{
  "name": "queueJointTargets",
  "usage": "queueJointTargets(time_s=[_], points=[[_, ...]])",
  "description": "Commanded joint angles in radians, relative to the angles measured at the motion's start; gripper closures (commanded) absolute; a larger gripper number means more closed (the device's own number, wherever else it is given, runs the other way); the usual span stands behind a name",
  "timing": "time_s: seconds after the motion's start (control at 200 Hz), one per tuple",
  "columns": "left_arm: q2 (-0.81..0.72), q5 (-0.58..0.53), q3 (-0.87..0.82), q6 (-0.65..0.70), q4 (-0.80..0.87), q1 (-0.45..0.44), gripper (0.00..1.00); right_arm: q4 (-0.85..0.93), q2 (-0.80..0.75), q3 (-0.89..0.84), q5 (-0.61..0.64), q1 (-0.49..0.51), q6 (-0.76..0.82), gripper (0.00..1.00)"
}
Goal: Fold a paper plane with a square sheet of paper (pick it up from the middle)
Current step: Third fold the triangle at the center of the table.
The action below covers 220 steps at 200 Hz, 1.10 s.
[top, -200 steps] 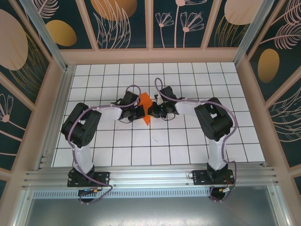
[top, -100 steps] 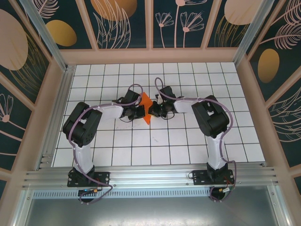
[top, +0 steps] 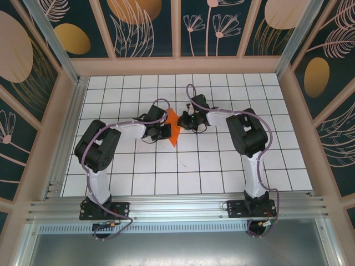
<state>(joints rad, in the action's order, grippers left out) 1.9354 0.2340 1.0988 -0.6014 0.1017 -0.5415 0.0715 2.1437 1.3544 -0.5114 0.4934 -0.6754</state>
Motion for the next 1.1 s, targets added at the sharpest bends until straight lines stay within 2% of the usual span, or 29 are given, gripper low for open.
queueJointTargets(time_s=[0.0,0.2,0.55,0.781,0.926,1.096], points=[[0.075,-0.085,-0.027,0.03,0.113,0.008,1.0,0.053,0.027,0.032,0.045,-0.017,0.009,0.93],[0.077,-0.088,-0.028,0.034,0.115,0.009,1.0,0.068,-0.006,0.051,0.138,-0.039,-0.006,0.93],[0.086,-0.088,-0.02,0.017,0.107,0.008,1.0,0.069,-0.148,-0.052,0.077,0.048,0.03,0.93],[0.087,-0.089,-0.021,0.015,0.108,0.008,1.0,0.069,-0.145,-0.124,0.05,0.079,-0.001,0.93],[0.087,-0.087,-0.022,0.02,0.111,0.008,1.0,0.084,-0.11,-0.104,0.02,0.079,0.009,0.93],[0.088,-0.077,-0.019,0.053,0.129,0.008,1.0,0.118,-0.083,-0.062,0.051,0.065,0.02,0.93]])
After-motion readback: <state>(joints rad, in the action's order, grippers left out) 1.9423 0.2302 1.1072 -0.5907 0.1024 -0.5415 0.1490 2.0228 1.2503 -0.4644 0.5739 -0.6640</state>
